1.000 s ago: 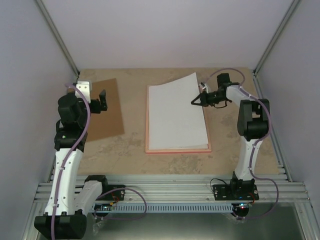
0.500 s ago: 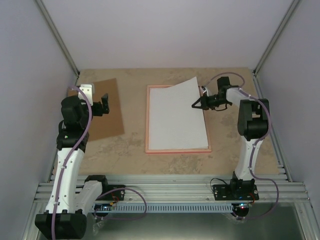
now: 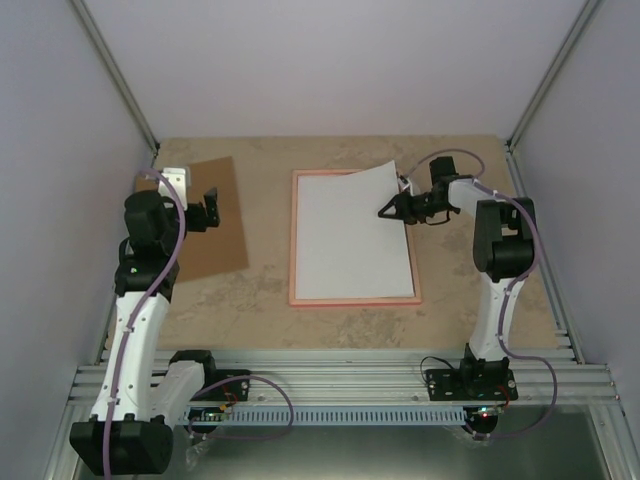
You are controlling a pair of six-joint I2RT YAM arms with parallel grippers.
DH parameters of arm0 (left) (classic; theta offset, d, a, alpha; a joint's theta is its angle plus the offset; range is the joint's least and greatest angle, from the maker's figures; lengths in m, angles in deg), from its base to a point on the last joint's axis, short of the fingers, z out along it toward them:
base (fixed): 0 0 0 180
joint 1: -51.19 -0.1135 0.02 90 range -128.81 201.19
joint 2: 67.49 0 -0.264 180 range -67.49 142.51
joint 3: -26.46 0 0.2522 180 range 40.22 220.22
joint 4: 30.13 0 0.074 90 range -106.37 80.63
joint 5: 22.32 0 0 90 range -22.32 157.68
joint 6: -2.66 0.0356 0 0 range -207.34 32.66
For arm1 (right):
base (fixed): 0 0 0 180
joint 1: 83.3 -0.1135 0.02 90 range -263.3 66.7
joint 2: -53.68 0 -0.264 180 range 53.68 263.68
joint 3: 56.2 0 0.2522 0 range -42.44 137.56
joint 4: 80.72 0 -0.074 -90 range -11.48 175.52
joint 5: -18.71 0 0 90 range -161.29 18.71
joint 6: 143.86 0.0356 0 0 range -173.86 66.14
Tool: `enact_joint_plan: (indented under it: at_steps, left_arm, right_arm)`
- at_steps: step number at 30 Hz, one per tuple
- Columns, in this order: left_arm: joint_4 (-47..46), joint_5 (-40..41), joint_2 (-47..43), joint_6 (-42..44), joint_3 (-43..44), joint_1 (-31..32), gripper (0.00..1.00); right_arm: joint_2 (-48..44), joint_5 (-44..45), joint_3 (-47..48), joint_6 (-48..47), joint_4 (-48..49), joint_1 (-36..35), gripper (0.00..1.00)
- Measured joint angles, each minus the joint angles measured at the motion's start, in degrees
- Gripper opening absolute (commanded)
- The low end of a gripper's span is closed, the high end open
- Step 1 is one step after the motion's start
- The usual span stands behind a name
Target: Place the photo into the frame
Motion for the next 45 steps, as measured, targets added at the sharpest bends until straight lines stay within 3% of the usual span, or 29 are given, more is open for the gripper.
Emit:
enact_joint_plan:
  at_steps: [6,10,23,29,36,42,45]
  left_arm:
    - [0.1,-0.2,1.2,0.1,0.0,0.0,1.0]
    - [0.7,0.1,2.2,0.3,0.1,0.0,0.99]
    - [7.5,6.4,9.4,1.8,7.9,0.0,0.99]
    - [12.6,6.6,16.5,3.8,9.2,0.0,0.99]
    - [15.1,4.4,25.4,9.2,5.3,0.0,0.99]
    - [15.3,-4.0,36.7,15.4,5.4,1.7,0.91]
    - [14.5,-5.1,42.1,18.0,6.1,6.8,0.84]
  right_arm:
    - [-2.4,3.1,-0.4,0.2,-0.5,0.0,0.82]
    - [-5.5,5.4,-0.4,-0.6,-1.2,0.0,0.97]
    - [-13.2,15.2,-0.3,-7.1,-5.6,4.5,0.98]
    - [-16.4,10.8,-0.8,-10.4,-4.8,4.3,0.98]
    - [-20.6,5.7,-5.4,-11.1,1.6,-4.0,0.98]
    - [-21.0,1.3,-8.9,-11.9,5.4,-7.1,0.98]
    - [-21.0,-0.5,-9.1,-13.1,5.5,-6.5,0.98]
